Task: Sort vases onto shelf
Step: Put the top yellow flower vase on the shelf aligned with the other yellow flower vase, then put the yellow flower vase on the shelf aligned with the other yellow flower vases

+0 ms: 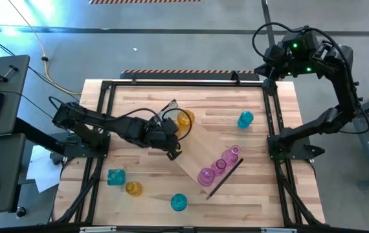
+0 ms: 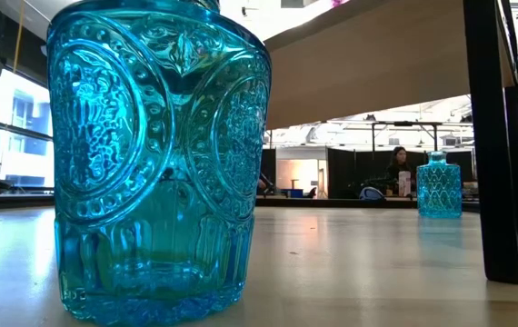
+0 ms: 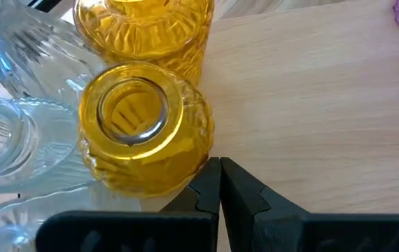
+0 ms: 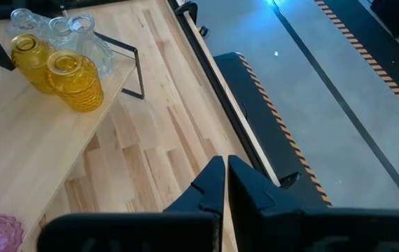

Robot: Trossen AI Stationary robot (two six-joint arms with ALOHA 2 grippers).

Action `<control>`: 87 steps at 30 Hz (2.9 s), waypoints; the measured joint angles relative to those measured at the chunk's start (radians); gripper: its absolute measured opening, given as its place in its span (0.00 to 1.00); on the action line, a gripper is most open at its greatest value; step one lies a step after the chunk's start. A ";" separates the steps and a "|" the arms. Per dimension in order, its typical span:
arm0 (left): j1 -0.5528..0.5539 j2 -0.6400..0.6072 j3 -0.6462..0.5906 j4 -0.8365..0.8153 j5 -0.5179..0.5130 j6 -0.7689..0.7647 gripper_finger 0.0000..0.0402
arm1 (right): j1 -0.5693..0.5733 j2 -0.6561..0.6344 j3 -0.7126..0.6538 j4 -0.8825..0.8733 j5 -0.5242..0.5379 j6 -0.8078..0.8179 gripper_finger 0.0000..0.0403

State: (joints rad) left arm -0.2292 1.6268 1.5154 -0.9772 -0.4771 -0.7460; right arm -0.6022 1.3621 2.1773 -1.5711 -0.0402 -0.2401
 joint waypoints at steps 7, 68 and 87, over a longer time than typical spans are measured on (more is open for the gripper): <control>0.006 0.000 0.000 0.013 0.004 0.031 0.00 | 0.000 0.000 0.000 0.000 -0.019 0.017 0.00; -0.568 -0.096 -0.329 -0.159 0.355 -0.317 0.52 | 0.158 0.000 0.000 0.000 -0.108 0.293 0.00; -0.537 -0.100 -0.448 0.051 0.398 -0.306 0.33 | 0.187 0.000 0.000 0.000 -0.067 0.312 0.00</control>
State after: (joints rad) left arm -0.7658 1.5268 1.0676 -0.9262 -0.0794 -1.0520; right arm -0.4156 1.3621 2.1769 -1.5711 -0.1070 0.0719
